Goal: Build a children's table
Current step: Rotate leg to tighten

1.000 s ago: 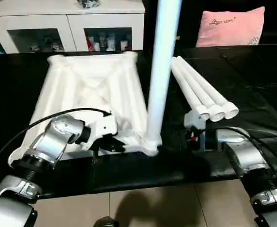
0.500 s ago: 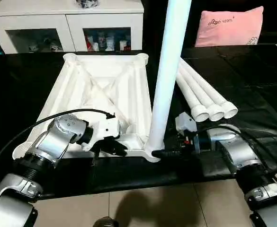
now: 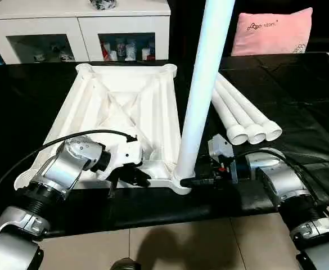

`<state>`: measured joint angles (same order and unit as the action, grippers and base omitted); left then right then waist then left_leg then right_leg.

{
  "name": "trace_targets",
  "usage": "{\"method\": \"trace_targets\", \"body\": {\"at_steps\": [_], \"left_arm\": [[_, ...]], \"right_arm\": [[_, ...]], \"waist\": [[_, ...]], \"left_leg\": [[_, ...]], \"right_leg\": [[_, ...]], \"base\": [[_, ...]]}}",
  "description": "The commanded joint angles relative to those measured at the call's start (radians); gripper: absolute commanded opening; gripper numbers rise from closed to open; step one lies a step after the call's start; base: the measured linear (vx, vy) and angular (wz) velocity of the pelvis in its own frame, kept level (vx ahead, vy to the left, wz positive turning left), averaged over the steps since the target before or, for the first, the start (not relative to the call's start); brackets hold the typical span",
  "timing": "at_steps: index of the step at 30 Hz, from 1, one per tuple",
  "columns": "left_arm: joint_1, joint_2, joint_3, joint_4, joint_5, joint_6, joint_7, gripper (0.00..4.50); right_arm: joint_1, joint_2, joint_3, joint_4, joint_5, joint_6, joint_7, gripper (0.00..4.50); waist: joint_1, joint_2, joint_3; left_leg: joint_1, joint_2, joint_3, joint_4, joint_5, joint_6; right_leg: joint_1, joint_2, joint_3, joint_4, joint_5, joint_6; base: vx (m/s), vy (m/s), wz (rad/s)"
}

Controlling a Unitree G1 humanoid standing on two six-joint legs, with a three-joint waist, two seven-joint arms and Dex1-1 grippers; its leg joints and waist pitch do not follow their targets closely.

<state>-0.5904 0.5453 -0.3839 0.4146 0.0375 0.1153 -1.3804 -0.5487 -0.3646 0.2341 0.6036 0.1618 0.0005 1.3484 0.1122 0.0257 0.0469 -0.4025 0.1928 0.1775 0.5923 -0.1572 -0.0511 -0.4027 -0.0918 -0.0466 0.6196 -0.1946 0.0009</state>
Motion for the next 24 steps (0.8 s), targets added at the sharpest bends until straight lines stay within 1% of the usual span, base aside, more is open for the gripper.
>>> {"method": "trace_targets", "body": {"at_steps": [1,2,3,5,7,8,10,11,12,13,14,15,16,17,18,19,20,22,23,24], "left_arm": [[-0.015,0.005,-0.017,-0.047,0.003,-0.002,-0.019,0.0],[-0.012,0.003,-0.01,-0.049,0.003,0.011,-0.004,0.0],[-0.011,-0.003,0.0,-0.05,0.0,0.032,0.016,0.0],[-0.015,-0.028,0.03,-0.044,-0.008,0.087,0.077,0.0],[-0.024,-0.057,0.06,-0.032,-0.018,0.139,0.138,0.0],[-0.033,-0.086,0.088,-0.018,-0.018,0.175,0.208,0.0],[-0.043,-0.124,0.12,-0.006,-0.014,0.225,0.301,0.0],[-0.047,-0.151,0.139,-0.009,-0.013,0.258,0.357,0.0],[-0.047,-0.151,0.139,-0.009,-0.013,0.258,0.357,0.0],[-0.048,-0.176,0.156,-0.017,-0.011,0.288,0.409,0.0],[-0.047,-0.209,0.176,-0.035,-0.008,0.326,0.476,0.0],[-0.045,-0.232,0.184,-0.052,-0.006,0.349,0.512,0.0],[-0.045,-0.232,0.184,-0.052,-0.006,0.349,0.512,0.0],[-0.045,-0.279,0.2,-0.072,-0.001,0.381,0.582,0.0],[-0.046,-0.282,0.201,-0.073,0.0,0.383,0.588,0.0],[-0.047,-0.316,0.21,-0.087,0.008,0.406,0.643,0.0],[-0.046,-0.33,0.209,-0.091,0.011,0.413,0.662,0.0],[-0.043,-0.34,0.203,-0.094,0.02,0.419,0.675,0.0],[-0.043,-0.34,0.203,-0.094,0.02,0.419,0.675,0.0],[-0.043,-0.34,0.203,-0.094,0.02,0.419,0.675,0.0]], "right_arm": [[0.008,0.008,0.017,-0.009,-0.005,0.007,0.013,2.63],[0.015,0.017,0.012,-0.013,-0.001,0.013,-0.001,2.63],[0.019,0.027,0.007,-0.014,-0.002,0.02,-0.028,2.63],[0.024,0.056,-0.005,-0.007,-0.013,0.035,-0.11,2.63],[0.025,0.091,-0.012,0.008,-0.031,0.039,-0.194,2.63],[0.019,0.129,-0.018,0.035,-0.06,0.046,-0.302,2.62],[-0.001,0.194,-0.036,0.092,-0.08,0.075,-0.452,2.62],[-0.017,0.234,-0.054,0.132,-0.082,0.083,-0.54,2.62],[-0.017,0.234,-0.054,0.132,-0.082,0.083,-0.54,2.62],[-0.032,0.268,-0.068,0.166,-0.085,0.088,-0.617,2.62],[-0.052,0.306,-0.08,0.206,-0.098,0.084,-0.716,2.62],[-0.067,0.329,-0.088,0.232,-0.103,0.087,-0.775,2.62],[-0.067,0.329,-0.088,0.232,-0.103,0.087,-0.775,2.62],[-0.092,0.364,-0.103,0.273,-0.101,0.09,-0.856,2.62],[-0.093,0.367,-0.104,0.276,-0.102,0.09,-0.861,2.62],[-0.111,0.39,-0.114,0.302,-0.115,0.092,-0.919,2.62],[-0.121,0.398,-0.112,0.315,-0.127,0.09,-0.937,2.62],[-0.134,0.404,-0.113,0.33,-0.136,0.087,-0.947,2.62],[-0.134,0.404,-0.113,0.33,-0.136,0.087,-0.947,2.62],[-0.134,0.404,-0.113,0.33,-0.136,0.087,-0.947,2.62]], "waist": [[-0.003,0.001,-0.074],[-0.003,0.0,-0.074],[-0.003,0.006,-0.075],[-0.005,0.005,-0.072],[-0.009,0.003,-0.068],[-0.016,0.005,-0.064],[-0.023,0.005,-0.063],[-0.035,0.0,-0.06],[-0.045,0.0,-0.058],[-0.045,0.0,-0.06],[-0.054,0.0,-0.06],[-0.058,-0.005,-0.061],[-0.059,-0.003,-0.062],[-0.059,-0.008,-0.062],[-0.059,-0.005,-0.062],[-0.056,-0.004,-0.066],[-0.057,-0.004,-0.067],[-0.055,-0.003,-0.071],[-0.053,-0.003,-0.072],[-0.053,-0.003,-0.072]], "left_leg": [[0.031,0.033,-0.003,-0.063,-0.19,0.055],[0.031,0.033,-0.003,-0.063,-0.191,0.054],[0.032,0.033,-0.004,-0.063,-0.192,0.053],[0.031,0.032,-0.004,-0.065,-0.204,0.045],[0.031,0.032,-0.005,-0.069,-0.243,0.025],[0.033,0.03,-0.007,-0.073,-0.288,-0.004],[0.036,0.029,-0.009,-0.076,-0.317,-0.022],[0.027,0.027,-0.015,-0.082,-0.331,-0.039],[0.023,0.025,-0.019,-0.086,-0.344,-0.052],[0.027,0.024,-0.019,-0.085,-0.352,-0.053],[0.033,0.025,-0.016,-0.081,-0.36,-0.05],[0.034,0.026,-0.014,-0.079,-0.355,-0.047],[0.034,0.025,-0.015,-0.079,-0.346,-0.042],[0.032,0.024,-0.012,-0.077,-0.335,-0.028],[0.032,0.025,-0.011,-0.076,-0.323,-0.024],[0.032,0.023,-0.011,-0.073,-0.295,-0.013],[0.029,0.024,-0.008,-0.072,-0.259,-0.004],[0.026,0.021,-0.007,-0.068,-0.218,0.011],[0.025,0.021,-0.006,-0.066,-0.186,0.031],[0.025,0.021,-0.006,-0.066,-0.186,0.031]], "right_leg": [[0.045,-0.042,0.026,-0.053,-0.037,-0.276],[0.046,-0.042,0.025,-0.053,-0.038,-0.277],[0.045,-0.042,0.026,-0.052,-0.034,-0.278],[0.044,-0.041,0.026,-0.053,-0.046,-0.278],[0.043,-0.043,0.027,-0.059,-0.107,-0.268],[0.038,-0.045,0.03,-0.064,-0.182,-0.255],[0.036,-0.047,0.03,-0.068,-0.227,-0.245],[0.043,-0.047,0.028,-0.068,-0.265,-0.229],[0.046,-0.048,0.027,-0.071,-0.303,-0.209],[0.044,-0.048,0.026,-0.074,-0.319,-0.2],[0.035,-0.049,0.031,-0.077,-0.315,-0.204],[0.033,-0.048,0.033,-0.078,-0.301,-0.21],[0.034,-0.048,0.033,-0.077,-0.294,-0.213],[0.035,-0.045,0.033,-0.08,-0.278,-0.21],[0.034,-0.046,0.034,-0.077,-0.261,-0.214],[0.037,-0.044,0.033,-0.076,-0.225,-0.217],[0.038,-0.042,0.034,-0.073,-0.171,-0.224],[0.044,-0.041,0.031,-0.067,-0.111,-0.233],[0.047,-0.04,0.029,-0.064,-0.059,-0.238],[0.047,-0.04,0.029,-0.064,-0.059,-0.238]], "base": [[0.0,0.0,0.0],[0.0,0.0,0.0],[0.0,0.0,0.0],[0.0,0.0,0.0],[0.0,0.0,0.0],[0.0,0.0,0.0],[0.0,0.0,0.0],[0.0,0.0,0.0],[0.0,0.0,0.0],[0.0,0.0,0.0],[0.0,0.0,0.0],[0.0,0.0,0.0],[0.0,0.0,0.0],[0.0,0.0,0.0],[0.0,0.0,0.0],[0.0,0.0,0.0],[0.0,0.0,0.0],[0.0,0.0,0.0],[0.0,0.0,0.0],[0.0,0.0,0.0]]}}
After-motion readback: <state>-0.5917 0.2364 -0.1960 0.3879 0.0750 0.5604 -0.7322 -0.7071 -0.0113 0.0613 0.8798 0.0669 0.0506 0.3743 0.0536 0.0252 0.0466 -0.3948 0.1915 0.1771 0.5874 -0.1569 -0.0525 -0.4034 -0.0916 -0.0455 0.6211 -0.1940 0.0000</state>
